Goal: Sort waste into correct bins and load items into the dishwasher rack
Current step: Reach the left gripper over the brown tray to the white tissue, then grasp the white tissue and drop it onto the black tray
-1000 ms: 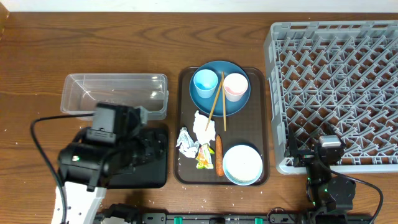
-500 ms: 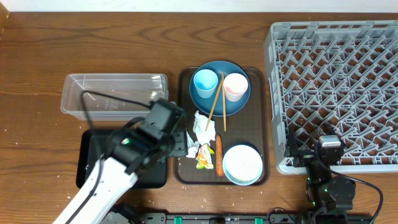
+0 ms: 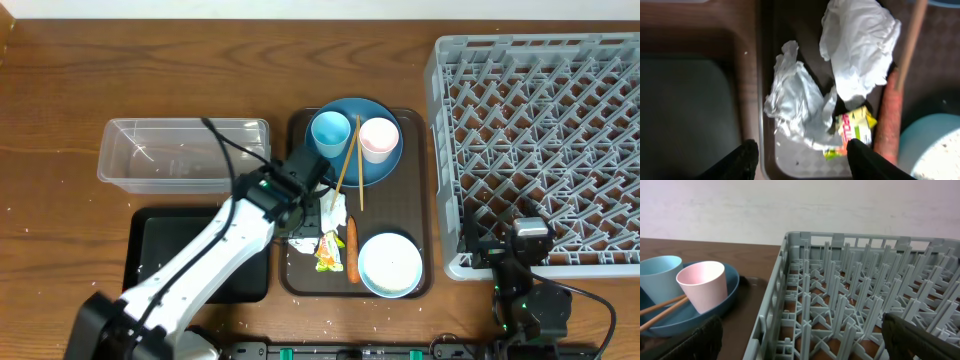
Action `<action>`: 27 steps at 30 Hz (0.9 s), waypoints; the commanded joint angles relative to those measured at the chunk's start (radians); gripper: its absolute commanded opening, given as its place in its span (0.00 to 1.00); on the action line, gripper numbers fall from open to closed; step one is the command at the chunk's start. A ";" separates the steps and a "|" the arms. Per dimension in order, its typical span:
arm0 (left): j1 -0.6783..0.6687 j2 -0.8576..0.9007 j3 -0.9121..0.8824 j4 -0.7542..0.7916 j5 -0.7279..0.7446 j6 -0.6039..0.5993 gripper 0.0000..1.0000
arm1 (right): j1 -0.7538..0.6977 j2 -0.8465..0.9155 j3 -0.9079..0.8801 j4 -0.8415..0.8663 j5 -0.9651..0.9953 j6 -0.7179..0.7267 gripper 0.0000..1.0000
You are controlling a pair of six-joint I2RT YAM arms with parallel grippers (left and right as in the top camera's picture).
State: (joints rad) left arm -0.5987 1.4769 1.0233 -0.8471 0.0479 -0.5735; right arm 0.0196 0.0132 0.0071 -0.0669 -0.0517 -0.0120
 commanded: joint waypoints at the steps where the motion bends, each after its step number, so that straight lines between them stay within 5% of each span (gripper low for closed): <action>1: -0.003 0.056 -0.007 0.024 -0.019 -0.008 0.60 | -0.003 0.000 -0.002 -0.004 -0.001 -0.004 0.99; 15: -0.003 0.221 -0.008 0.079 -0.019 -0.008 0.59 | -0.003 0.000 -0.002 -0.004 -0.001 -0.004 0.99; 27: -0.003 0.180 -0.004 0.069 -0.019 -0.008 0.27 | -0.003 0.000 -0.002 -0.004 -0.001 -0.004 0.99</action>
State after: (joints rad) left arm -0.5987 1.7020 1.0222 -0.7681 0.0448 -0.5793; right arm 0.0196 0.0132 0.0071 -0.0669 -0.0517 -0.0120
